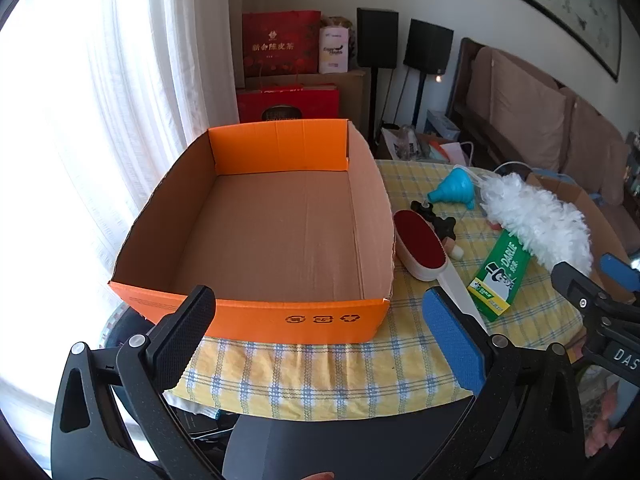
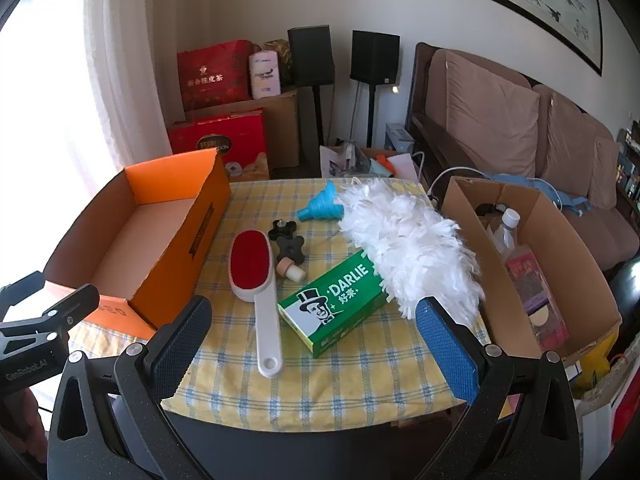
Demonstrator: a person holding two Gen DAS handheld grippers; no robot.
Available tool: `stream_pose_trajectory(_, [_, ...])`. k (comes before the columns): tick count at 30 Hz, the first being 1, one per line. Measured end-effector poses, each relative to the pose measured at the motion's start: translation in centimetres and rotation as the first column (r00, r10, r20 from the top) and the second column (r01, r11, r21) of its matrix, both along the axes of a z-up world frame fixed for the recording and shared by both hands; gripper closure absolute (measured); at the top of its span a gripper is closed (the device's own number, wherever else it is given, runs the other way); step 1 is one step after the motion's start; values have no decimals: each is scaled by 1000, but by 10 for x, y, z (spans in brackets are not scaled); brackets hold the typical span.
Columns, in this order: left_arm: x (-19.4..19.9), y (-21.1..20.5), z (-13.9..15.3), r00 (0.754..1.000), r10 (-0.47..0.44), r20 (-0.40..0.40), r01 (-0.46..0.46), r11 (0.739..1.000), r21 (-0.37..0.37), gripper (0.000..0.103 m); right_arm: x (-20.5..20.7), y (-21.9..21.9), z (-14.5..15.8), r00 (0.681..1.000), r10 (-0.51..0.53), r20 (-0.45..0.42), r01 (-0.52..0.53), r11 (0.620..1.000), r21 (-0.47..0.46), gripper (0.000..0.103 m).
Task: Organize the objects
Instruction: 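Move the right tool toward the white feather duster on the table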
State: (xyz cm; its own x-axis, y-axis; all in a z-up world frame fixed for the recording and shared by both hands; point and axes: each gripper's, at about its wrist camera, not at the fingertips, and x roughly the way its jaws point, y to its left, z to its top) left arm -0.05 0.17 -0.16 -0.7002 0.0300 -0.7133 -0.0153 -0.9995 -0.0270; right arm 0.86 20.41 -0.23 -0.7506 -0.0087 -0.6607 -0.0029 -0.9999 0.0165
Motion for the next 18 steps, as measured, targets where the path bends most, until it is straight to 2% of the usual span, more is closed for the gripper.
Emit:
stream_pose_trajectory(13, [0, 2, 0, 1000, -15, 5, 15, 1000, 11, 0, 0, -2, -2, 1000, 3, -1, -3, 1000, 3, 0])
stream_pose_trajectory(18, [-2, 10, -3, 1000, -26, 7, 26, 1000, -7, 0, 0, 3, -3, 1000, -9, 3, 9, 1000, 2, 0])
